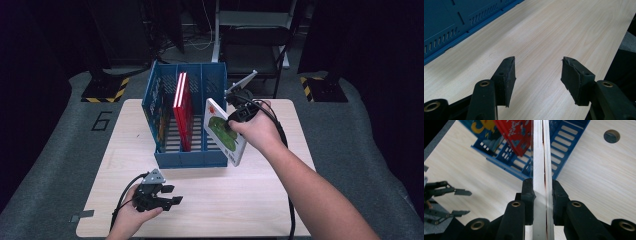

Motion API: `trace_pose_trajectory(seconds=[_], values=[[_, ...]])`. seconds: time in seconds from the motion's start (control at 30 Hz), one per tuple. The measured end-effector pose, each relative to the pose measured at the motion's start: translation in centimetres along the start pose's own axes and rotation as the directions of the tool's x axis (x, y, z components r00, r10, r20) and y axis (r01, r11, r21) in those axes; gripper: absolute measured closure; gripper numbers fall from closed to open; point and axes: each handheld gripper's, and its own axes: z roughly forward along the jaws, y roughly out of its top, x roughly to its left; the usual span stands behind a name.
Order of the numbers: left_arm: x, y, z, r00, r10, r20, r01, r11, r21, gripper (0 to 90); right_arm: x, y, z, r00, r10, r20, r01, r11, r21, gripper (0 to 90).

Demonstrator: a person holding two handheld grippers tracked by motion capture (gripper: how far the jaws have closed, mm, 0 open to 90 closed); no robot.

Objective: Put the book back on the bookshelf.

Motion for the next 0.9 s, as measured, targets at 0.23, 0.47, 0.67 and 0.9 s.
trace_pose_trajectory(seconds=[0.23,0.47,0.67,0.9], values=[[0.0,-0.1,0.0,1.0,-0.001,0.004,0.001,1.0,-0.002,45.1,-0.7,2.3,1.2,0.9939,0.087,0.068,-0.087,0.996,-0.006,76.5],[0.2,-0.4,-0.3,1.0,-0.007,-0.002,0.007,0.9999,-0.011,45.1,-1.4,3.9,2.2,0.9801,0.162,0.115,-0.159,0.987,-0.032,76.5],[0.3,-0.6,-0.4,0.9999,-0.013,-0.002,0.013,0.9998,-0.011,45.1,-1.6,5.2,2.8,0.9651,0.224,0.135,-0.215,0.973,-0.08,76.5],[-0.1,-0.8,-0.2,0.9999,0.012,0.0,-0.012,0.9999,0.002,45.1,-1.9,6.0,4.6,0.9481,0.284,0.142,-0.267,0.955,-0.129,76.5]])
